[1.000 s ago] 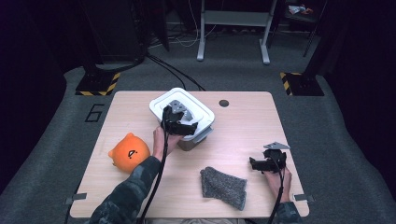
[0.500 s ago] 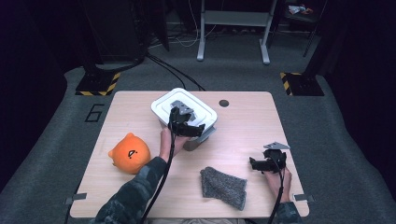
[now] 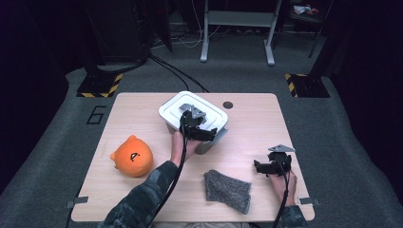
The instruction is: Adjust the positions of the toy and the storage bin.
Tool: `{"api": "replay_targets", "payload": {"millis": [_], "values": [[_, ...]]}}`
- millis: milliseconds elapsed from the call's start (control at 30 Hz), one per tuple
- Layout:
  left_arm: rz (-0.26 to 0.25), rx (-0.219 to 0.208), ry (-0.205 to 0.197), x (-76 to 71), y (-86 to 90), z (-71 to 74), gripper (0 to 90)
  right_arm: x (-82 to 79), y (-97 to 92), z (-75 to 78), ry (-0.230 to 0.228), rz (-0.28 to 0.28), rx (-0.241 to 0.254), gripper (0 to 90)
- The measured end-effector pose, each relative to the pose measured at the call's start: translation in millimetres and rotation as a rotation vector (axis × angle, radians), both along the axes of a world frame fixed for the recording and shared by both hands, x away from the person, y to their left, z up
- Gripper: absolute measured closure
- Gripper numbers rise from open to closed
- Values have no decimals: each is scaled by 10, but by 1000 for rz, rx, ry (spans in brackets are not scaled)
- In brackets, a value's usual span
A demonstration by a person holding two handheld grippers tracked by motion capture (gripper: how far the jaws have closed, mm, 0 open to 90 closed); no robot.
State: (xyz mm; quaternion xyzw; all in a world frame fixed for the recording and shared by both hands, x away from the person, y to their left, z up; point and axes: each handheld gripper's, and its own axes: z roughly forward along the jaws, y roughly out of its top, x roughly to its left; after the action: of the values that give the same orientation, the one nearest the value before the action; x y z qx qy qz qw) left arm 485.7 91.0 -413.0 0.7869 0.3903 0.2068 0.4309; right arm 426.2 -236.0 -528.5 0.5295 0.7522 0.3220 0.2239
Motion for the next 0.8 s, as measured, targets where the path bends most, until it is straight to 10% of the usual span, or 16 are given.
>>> {"api": "replay_targets", "payload": {"millis": [300,800], "values": [[-7,18,12,-36,269,99,24,-1,2,0,-2,-1,4,40],[122,40,1,81,1124,207,0,0,2,0,-2,-2,3,39]]}}
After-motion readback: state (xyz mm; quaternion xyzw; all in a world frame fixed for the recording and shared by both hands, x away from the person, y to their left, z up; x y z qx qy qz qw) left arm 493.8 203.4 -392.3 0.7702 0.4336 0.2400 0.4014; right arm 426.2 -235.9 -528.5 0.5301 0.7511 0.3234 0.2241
